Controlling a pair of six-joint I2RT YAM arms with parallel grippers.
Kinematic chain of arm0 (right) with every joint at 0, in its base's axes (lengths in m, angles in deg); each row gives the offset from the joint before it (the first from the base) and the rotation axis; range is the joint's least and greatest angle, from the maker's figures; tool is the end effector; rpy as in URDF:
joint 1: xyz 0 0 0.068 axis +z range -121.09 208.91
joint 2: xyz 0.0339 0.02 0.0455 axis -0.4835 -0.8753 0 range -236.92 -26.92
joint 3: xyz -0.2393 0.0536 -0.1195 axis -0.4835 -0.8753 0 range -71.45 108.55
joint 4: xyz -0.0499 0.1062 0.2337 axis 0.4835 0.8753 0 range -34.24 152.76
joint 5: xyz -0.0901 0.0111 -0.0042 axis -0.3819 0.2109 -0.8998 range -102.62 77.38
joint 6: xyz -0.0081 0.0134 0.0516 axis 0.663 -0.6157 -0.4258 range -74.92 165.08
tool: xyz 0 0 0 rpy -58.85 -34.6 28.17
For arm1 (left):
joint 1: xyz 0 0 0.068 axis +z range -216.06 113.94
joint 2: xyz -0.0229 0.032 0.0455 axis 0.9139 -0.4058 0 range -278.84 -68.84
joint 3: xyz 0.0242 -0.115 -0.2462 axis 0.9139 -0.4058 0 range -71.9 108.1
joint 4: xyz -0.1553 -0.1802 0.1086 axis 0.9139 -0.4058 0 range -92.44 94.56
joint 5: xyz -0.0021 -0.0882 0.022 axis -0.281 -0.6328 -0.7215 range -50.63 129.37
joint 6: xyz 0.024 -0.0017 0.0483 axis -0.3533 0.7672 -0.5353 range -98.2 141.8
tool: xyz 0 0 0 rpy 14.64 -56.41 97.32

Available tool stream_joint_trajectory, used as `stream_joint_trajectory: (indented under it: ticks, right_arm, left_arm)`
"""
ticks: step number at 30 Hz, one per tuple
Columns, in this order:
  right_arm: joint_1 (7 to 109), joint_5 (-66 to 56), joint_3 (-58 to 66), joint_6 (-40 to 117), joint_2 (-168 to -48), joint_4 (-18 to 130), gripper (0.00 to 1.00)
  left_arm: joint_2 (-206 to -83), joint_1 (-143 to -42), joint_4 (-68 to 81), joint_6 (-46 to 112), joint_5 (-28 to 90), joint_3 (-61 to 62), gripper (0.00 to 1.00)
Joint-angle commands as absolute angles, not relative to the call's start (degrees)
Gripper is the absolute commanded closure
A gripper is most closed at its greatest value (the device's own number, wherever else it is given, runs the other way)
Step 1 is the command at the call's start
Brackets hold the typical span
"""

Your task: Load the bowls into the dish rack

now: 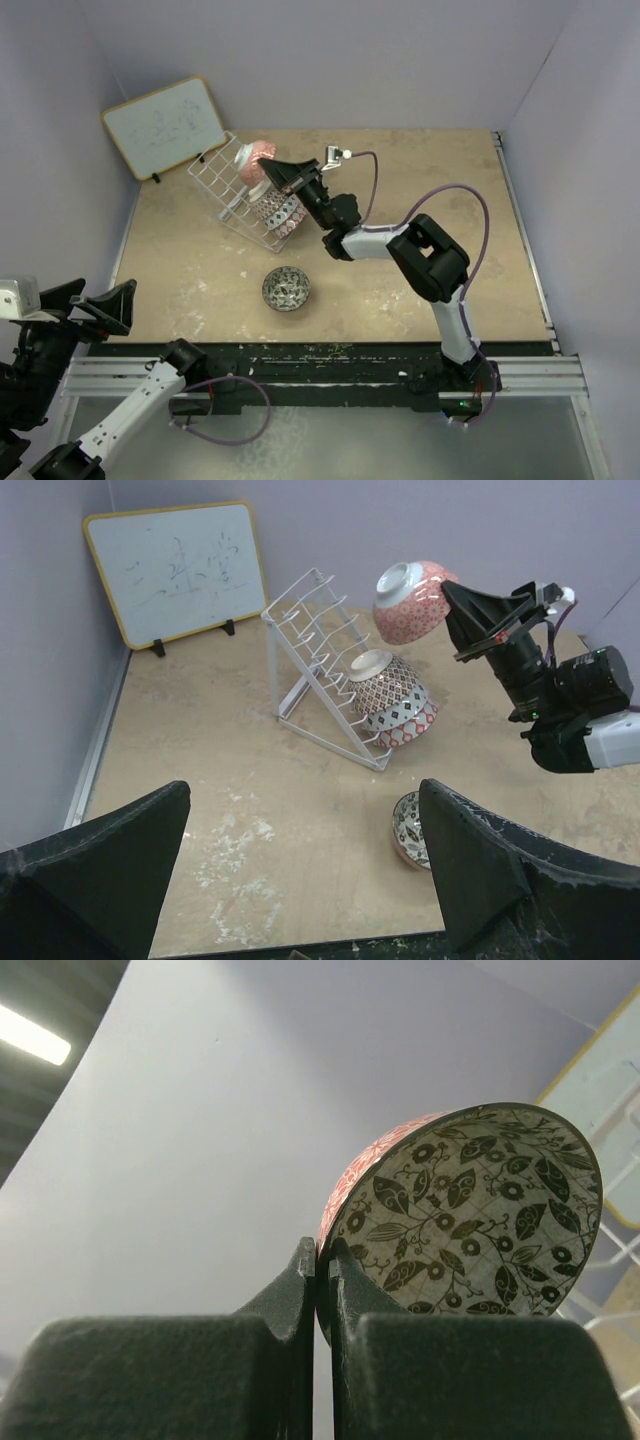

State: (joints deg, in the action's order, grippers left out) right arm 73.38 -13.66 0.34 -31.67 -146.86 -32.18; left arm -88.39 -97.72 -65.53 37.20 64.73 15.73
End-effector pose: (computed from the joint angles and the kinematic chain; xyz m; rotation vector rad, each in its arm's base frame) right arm 0.3173 0.3107 0.2699 0.3116 1.0030 1.9480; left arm -0.0659 0.0586 0.4479 -0.1158 1.6055 -0.2819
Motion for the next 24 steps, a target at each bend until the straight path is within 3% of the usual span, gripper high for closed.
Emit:
stream_joint_trajectory:
  ticks: [1,24]
  right_arm:
    - [74.93,-17.85,3.76,-36.49,-148.62,-55.16,1.0]
    - [75.52,-19.76,2.95,-43.26,-155.58,-55.16,1.0]
  left_arm:
    - [-89.58,-98.05,-65.8,36.43,65.14,16.71,0.01]
    - [-88.98,-98.05,-67.28,36.91,66.08,16.63,0.01]
